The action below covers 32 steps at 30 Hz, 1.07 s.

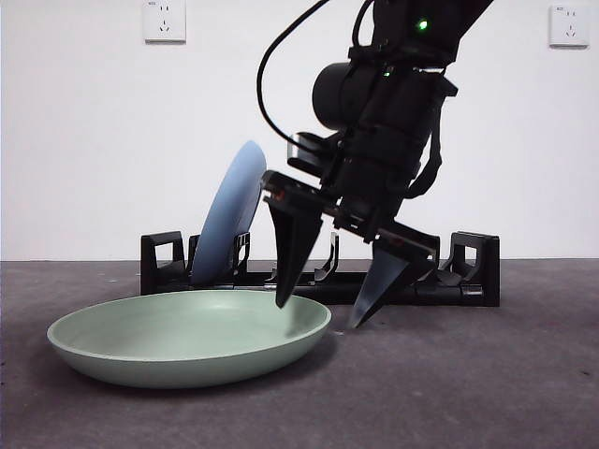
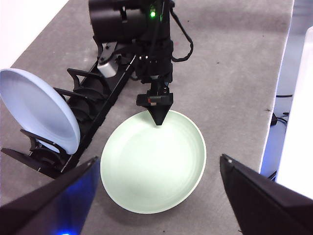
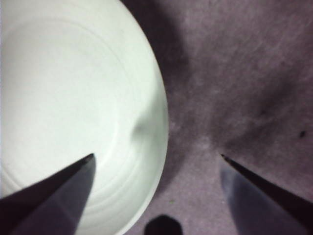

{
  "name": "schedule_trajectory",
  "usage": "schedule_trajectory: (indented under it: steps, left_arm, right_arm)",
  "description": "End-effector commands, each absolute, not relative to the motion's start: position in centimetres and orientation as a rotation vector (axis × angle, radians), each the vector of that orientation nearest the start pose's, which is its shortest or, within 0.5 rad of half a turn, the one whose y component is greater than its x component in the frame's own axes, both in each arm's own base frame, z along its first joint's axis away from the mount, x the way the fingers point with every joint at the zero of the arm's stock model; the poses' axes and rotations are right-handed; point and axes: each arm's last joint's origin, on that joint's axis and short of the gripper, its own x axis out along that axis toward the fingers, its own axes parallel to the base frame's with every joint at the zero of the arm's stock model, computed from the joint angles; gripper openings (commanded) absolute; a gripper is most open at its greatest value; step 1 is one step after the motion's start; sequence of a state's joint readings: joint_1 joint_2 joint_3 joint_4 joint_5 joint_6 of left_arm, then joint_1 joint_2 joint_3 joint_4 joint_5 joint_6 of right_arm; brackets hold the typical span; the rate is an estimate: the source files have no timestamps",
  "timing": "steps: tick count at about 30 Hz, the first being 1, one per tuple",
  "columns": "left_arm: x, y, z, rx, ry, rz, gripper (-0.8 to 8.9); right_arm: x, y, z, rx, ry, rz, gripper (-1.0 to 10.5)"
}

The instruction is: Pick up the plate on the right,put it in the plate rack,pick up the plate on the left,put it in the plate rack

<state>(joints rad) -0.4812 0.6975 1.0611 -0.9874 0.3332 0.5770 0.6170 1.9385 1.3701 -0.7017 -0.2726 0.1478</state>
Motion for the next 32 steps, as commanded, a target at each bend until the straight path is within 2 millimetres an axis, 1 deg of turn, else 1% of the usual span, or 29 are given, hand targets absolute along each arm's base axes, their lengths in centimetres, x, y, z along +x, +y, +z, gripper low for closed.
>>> schedule_trajectory:
  steps: [1, 4, 5, 6, 7, 9, 15, 16, 17, 18, 23, 27, 30, 32]
  left_arm:
    - [8.7, -5.7, 35.9, 0.582, 0.393, -0.965, 4.15]
    - [8.8, -5.7, 35.9, 0.582, 0.395, -0.966, 4.15]
    - [8.8, -5.7, 35.9, 0.582, 0.397, -0.967, 4.15]
    - [8.8, -5.8, 35.9, 0.582, 0.398, -0.967, 4.15]
    - [8.8, -5.8, 35.9, 0.582, 0.399, -0.968, 4.15]
    - [8.8, -5.8, 35.9, 0.583, 0.399, -0.97, 4.15]
    - [8.8, -6.0, 35.9, 0.588, 0.399, -0.988, 4.15]
    - [8.9, -6.1, 35.8, 0.589, 0.401, -0.992, 4.15]
    - [8.9, -6.1, 35.8, 0.59, 0.405, -0.996, 4.15]
    - [8.9, -6.2, 35.8, 0.591, 0.409, -1.001, 4.15]
    - [9.1, -6.9, 35.4, 0.637, 0.422, -1.06, 4.16]
    - [9.0, -7.7, 35.0, 0.705, 0.439, -1.097, 4.16]
    - [9.0, -8.3, 34.6, 0.778, 0.468, -1.116, 4.16]
    - [8.9, -8.8, 34.4, 0.824, 0.476, -1.13, 4.16]
  right_arm:
    - [30.5, 23.1, 16.7, -0.108, 1.365, 0.66, 2.8]
    - [30.4, 23.3, 16.7, -0.113, 1.362, 0.665, 2.7]
    - [30.4, 23.4, 16.7, -0.117, 1.359, 0.664, 2.4]
    - [30.3, 23.5, 16.7, -0.117, 1.358, 0.669, 2.0]
    - [30.3, 23.6, 16.7, -0.12, 1.356, 0.67, 1.3]
    - [30.3, 23.6, 16.7, -0.118, 1.355, 0.672, 0.6]
    - [30.3, 23.6, 16.7, -0.119, 1.356, 0.672, 0.5]
    - [30.3, 23.6, 16.7, -0.119, 1.354, 0.672, 0.5]
    - [30.3, 23.6, 16.7, -0.119, 1.353, 0.673, 0.0]
    - [30.3, 23.6, 16.7, -0.119, 1.351, 0.673, -0.2]
    - [30.2, 23.6, 16.9, -0.105, 1.357, 0.69, -0.1]
    - [30.0, 23.2, 18.1, -0.083, 1.357, 0.71, -0.1]
    - [29.7, 22.9, 19.7, -0.077, 1.327, 0.716, -0.1]
    - [29.6, 22.5, 21.2, -0.068, 1.302, 0.717, -0.1]
